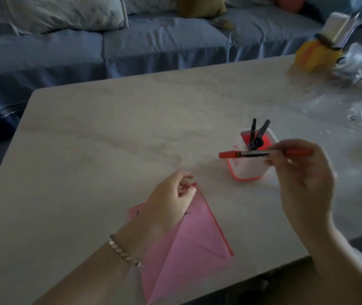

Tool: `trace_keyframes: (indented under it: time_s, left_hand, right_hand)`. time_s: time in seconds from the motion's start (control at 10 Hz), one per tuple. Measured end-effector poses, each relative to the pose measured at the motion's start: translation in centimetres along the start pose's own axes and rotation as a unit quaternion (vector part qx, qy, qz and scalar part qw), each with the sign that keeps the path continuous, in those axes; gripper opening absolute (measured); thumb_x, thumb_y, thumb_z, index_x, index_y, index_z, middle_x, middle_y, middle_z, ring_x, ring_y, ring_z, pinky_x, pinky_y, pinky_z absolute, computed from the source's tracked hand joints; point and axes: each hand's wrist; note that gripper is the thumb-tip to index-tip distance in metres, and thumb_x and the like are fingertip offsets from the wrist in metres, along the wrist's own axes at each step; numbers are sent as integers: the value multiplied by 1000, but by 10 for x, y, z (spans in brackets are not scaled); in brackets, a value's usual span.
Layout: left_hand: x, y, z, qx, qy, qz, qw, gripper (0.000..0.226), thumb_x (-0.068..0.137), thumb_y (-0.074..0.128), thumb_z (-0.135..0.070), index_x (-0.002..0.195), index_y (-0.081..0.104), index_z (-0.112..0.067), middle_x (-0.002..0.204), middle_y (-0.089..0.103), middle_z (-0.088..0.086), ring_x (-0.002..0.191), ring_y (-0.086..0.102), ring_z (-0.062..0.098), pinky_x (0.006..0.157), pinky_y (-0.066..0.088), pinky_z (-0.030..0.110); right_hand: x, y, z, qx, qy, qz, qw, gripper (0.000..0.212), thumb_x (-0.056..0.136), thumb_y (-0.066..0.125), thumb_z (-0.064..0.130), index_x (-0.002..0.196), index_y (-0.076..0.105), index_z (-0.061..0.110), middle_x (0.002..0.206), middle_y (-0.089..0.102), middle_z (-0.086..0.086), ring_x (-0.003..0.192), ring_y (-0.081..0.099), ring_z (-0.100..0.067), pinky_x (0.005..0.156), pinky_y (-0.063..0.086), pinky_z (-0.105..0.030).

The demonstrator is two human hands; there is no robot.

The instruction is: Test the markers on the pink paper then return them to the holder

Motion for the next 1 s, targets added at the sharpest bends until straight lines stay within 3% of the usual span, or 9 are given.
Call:
trace_keyframes:
  time_s: [0.1,0.2,0.3,0.4,0.5,0.7,0.8,0.9,1.0]
  left_hand:
    - [11,-2,-7,34,3,13,999,16,90,54,-16,105,60,-18,80,57,-14,73,58,4,68,42,10]
    - [10,-6,-10,60,14,10,998,15,90,53,-18,102,61,-21,83,62,-13,76,58,-1,64,38,2]
    - [5,-12,-8,60,1,23,998,16,90,51,-17,102,61,-23,89,63,-12,77,55,-8,65,39,2]
    - [2,-15,-2,54,-10,19,998,15,90,53,-16,101,62,-23,85,61,-17,78,56,-8,69,40,4]
    - [0,-20,3,65,-17,11,998,14,90,54,-17,99,62,-23,86,61,-18,81,56,-8,69,40,4]
    - [-1,-25,1,110,-30,24,993,16,91,50,-21,100,61,-25,86,63,-17,81,59,-3,64,41,5]
    - [12,-35,-3,158,-52,82,983,22,93,45,-21,108,60,-18,102,63,-5,93,60,13,79,43,21]
    - [26,-55,-19,172,-71,127,974,28,91,50,-24,115,58,-12,115,59,5,103,58,20,89,41,27]
    - [42,-94,-51,293,-51,112,948,51,90,53,-35,134,41,-12,138,48,7,126,45,20,102,36,25]
  right_hand:
    - [27,-28,-5,-105,-106,-56,987,33,89,53,10,99,45,40,95,58,7,87,61,-17,80,52,-25]
    - [38,-31,-26,-195,-63,-47,978,26,87,54,11,105,49,29,93,60,0,81,60,-11,75,50,-22]
    - [38,-18,-53,-290,-39,-2,956,32,85,57,6,116,50,8,91,66,-11,81,61,-31,69,46,-34]
    - [37,-10,-64,-364,-70,21,929,29,87,53,7,116,58,10,84,68,-17,86,60,-36,59,39,-31]
    - [35,-12,-67,-416,-115,10,902,30,88,46,19,108,66,9,75,68,-13,75,58,-34,50,41,-30]
    - [32,-7,-29,-375,-167,35,911,27,84,48,22,100,66,10,91,66,-9,86,57,-25,65,45,-29]
    - [36,21,5,-375,-83,225,896,20,86,53,27,97,67,18,91,68,1,93,60,-17,73,43,-23]
    - [52,49,20,-411,31,413,813,24,86,53,37,104,62,24,101,67,5,93,61,-14,83,46,-26]
    - [64,86,38,-433,62,515,737,30,87,54,30,107,65,10,112,65,-8,100,60,-24,83,45,-29]
Point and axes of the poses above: each hand's wrist, its own x-axis towards the middle knuckle, its own y-axis out of the palm, z = x × y
